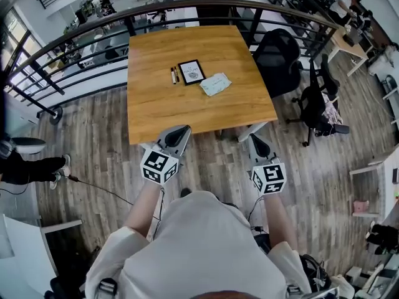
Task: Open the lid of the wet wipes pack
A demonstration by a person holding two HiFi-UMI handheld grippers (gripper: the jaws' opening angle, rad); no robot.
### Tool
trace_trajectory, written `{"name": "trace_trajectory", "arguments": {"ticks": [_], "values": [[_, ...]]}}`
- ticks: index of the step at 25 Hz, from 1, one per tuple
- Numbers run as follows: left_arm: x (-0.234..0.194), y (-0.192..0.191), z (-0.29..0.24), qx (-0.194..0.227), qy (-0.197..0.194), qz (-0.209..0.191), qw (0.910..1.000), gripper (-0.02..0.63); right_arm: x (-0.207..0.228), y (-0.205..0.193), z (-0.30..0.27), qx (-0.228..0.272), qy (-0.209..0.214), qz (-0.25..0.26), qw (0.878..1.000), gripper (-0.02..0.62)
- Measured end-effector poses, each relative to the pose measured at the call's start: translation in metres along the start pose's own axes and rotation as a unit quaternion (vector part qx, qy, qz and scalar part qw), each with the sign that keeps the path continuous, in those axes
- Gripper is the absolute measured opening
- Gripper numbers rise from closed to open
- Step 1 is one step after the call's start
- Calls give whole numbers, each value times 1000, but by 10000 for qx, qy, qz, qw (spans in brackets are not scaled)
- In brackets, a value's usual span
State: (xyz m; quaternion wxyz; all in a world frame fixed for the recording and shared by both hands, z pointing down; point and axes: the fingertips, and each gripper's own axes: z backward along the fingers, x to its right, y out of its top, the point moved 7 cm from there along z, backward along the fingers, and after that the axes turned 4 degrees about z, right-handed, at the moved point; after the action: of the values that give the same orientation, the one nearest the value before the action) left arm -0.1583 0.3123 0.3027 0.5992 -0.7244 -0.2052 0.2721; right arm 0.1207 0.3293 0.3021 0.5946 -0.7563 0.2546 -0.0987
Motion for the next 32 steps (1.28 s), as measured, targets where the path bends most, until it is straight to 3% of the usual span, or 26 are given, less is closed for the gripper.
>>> {"name": "trace_trajectory", "arguments": {"ticks": [20, 26, 32], "values": [[-45, -15, 6, -76, -510, -21, 9987, 46, -34, -5, -18, -2, -294, -229, 9993, 26], [-50, -22, 1, -157, -703, -22, 9974, 74, -33, -8, -19, -60, -432, -346, 9984, 95], [-53, -31, -17, -294, -841, 17, 9960, 110, -20, -14, -34, -153, -307, -396, 9986, 159]]}}
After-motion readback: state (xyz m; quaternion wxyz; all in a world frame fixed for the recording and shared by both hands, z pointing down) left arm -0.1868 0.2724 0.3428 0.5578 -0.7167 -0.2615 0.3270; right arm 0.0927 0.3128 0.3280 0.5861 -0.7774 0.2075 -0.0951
